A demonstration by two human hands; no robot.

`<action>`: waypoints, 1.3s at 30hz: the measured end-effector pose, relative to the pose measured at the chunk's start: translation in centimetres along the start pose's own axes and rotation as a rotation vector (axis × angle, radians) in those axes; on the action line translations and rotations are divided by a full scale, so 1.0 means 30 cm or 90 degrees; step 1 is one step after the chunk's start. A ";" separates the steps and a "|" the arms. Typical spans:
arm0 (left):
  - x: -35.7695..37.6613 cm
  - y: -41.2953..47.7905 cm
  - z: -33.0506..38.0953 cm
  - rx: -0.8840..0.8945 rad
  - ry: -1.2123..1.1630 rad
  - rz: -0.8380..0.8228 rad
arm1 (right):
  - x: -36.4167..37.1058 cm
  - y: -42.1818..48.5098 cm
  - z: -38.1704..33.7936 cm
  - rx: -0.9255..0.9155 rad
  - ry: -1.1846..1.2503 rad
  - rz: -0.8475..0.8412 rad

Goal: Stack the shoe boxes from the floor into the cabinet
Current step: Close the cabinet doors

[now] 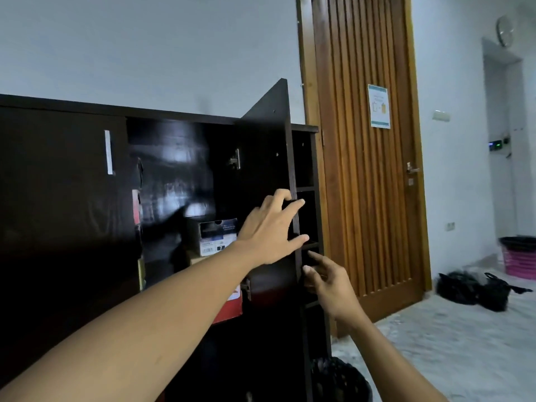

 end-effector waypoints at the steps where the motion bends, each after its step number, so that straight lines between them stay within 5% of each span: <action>1: -0.013 -0.011 -0.022 -0.020 0.006 0.016 | 0.030 0.002 -0.014 0.001 0.026 -0.015; 9: -0.119 -0.248 -0.323 -0.094 0.013 0.077 | 0.402 0.050 -0.081 -0.001 0.154 -0.185; 17: -0.102 -0.507 -0.718 -0.252 0.080 -0.038 | 0.859 0.121 -0.080 -0.104 -0.140 -0.294; 24: 0.067 -0.651 -0.917 -0.371 0.123 -0.105 | 1.064 0.184 0.018 -0.081 -0.372 -0.257; 39: 0.426 -0.779 -1.079 -0.407 0.240 -0.180 | 1.211 0.295 0.320 -0.057 -0.492 -0.181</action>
Point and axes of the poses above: each hand's wrist, its own y-axis towards the middle knuckle, its own x-axis out of the palm, z = x × y, the point moved 6 cm from there along y, towards the middle knuckle, and after that the axes turned 4 degrees about -z, right-handed, at the moved point
